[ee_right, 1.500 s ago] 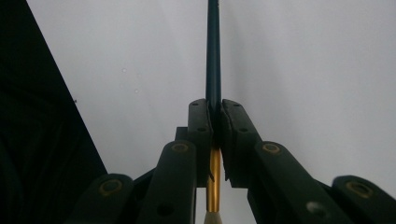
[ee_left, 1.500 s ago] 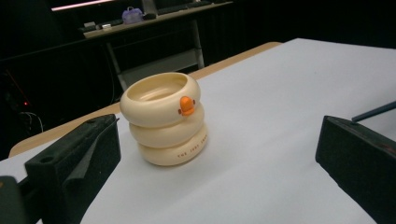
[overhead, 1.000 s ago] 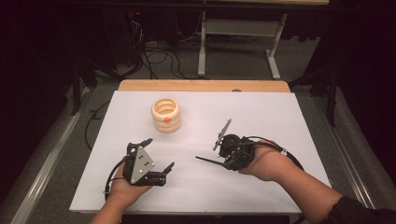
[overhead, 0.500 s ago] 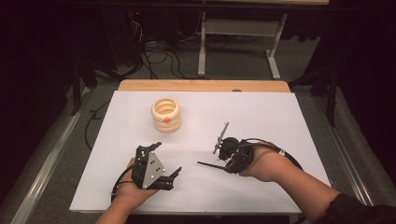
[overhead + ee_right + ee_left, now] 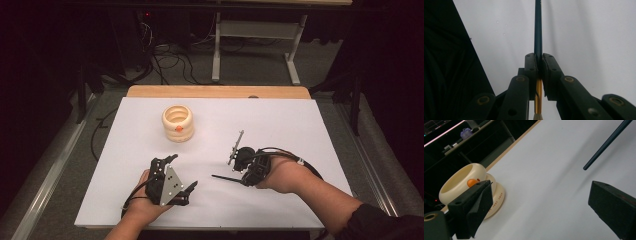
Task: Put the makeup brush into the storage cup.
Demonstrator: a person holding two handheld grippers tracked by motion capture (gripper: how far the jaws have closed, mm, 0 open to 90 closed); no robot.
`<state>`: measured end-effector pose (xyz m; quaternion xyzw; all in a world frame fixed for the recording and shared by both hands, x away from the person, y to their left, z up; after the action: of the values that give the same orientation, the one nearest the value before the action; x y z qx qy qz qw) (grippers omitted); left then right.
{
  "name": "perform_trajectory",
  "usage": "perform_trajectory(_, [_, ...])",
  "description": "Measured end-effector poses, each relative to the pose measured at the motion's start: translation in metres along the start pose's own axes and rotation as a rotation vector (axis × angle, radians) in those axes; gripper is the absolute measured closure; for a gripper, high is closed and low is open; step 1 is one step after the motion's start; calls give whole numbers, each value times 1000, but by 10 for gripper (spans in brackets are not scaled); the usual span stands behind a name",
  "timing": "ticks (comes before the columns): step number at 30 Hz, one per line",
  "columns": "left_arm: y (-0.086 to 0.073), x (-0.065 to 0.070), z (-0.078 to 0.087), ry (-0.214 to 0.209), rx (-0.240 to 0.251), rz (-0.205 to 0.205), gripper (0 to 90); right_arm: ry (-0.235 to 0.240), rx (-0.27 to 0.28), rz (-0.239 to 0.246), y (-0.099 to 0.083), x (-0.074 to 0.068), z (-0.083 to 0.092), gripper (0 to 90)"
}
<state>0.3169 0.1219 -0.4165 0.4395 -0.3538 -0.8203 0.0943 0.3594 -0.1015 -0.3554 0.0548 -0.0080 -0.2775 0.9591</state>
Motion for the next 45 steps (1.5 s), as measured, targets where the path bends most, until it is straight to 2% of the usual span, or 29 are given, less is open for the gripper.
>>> perform_trajectory(4, [1,-3,-2,19,7,-5,64,-2,5,-2,0,0,3,856])
perform_trajectory(5, [2,-4,-3,31,-1,-18,65,-4,3,-4,0,0,4,856])
perform_trajectory(6, [2,-7,-5,36,-11,-27,67,0,17,-10,1,0,4,856])
perform_trajectory(8, [2,-15,-8,34,-22,-14,68,-1,18,-12,1,1,5,856])
perform_trajectory(10, [3,-23,-9,48,-30,-20,69,-2,11,-10,2,2,7,856])
perform_trajectory(13, [6,-35,-12,69,-32,-17,70,-1,20,-14,5,5,10,856])
perform_trajectory(16, [9,-40,-18,87,-28,-11,71,-1,20,-12,8,7,12,856])
perform_trajectory(23, [6,-32,-27,89,-21,-10,72,1,25,-13,13,12,12,856])
perform_trajectory(27, [4,-25,-26,93,-28,-50,78,3,16,-19,14,12,13,856])
perform_trajectory(29, [3,-23,-27,90,-24,-50,84,0,16,-15,15,13,14,856])
perform_trajectory(37, [4,-14,-28,91,-20,-96,105,-9,32,1,23,8,20,856])
perform_trajectory(42, [7,-5,-30,93,-34,-166,137,-13,33,7,27,4,24,856])
perform_trajectory(45, [7,-2,-31,92,-36,-181,145,-15,30,14,29,2,25,856])
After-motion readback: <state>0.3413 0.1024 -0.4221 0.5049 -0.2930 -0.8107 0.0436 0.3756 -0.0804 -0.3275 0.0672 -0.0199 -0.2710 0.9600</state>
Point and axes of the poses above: each handheld gripper's, and its own axes: z roughly backward along the jaws, y roughly out of its top, x roughly to its right, the point moved 4 cm from there along -z, roughly forward along the jaws, and after that the axes turned 15 degrees about -z, right-handed, at the moved point
